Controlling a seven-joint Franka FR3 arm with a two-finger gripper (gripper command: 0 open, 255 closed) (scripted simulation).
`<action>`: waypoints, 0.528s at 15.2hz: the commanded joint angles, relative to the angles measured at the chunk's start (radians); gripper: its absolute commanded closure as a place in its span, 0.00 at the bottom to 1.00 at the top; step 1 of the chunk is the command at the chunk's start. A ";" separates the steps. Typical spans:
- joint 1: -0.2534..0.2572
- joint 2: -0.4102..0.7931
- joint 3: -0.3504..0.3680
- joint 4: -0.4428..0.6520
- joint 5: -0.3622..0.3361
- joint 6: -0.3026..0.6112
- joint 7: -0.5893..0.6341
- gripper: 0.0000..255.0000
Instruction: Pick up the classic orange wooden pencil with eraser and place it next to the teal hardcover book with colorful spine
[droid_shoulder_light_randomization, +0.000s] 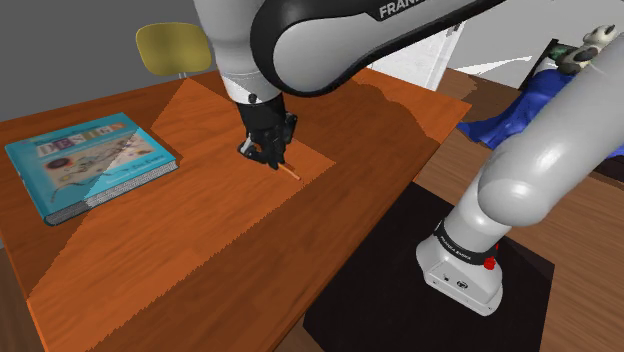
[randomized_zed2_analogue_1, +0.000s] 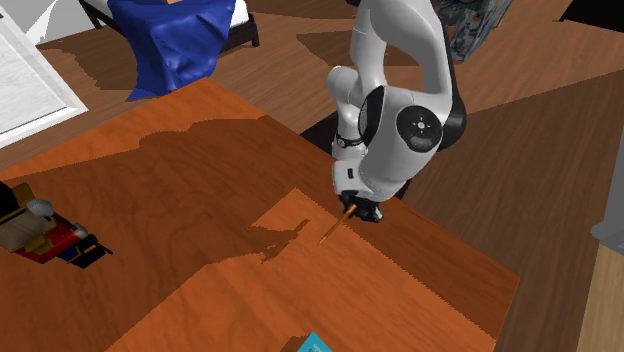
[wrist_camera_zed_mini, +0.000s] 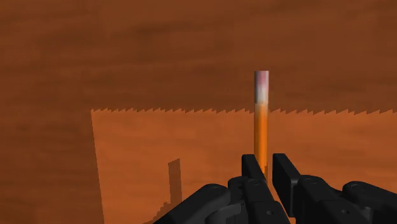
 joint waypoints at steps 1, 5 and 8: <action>-0.004 0.107 0.027 0.098 -0.061 -0.020 0.055 1.00; 0.039 0.314 0.049 0.303 -0.185 -0.088 0.154 1.00; 0.105 0.466 0.040 0.477 -0.271 -0.156 0.206 1.00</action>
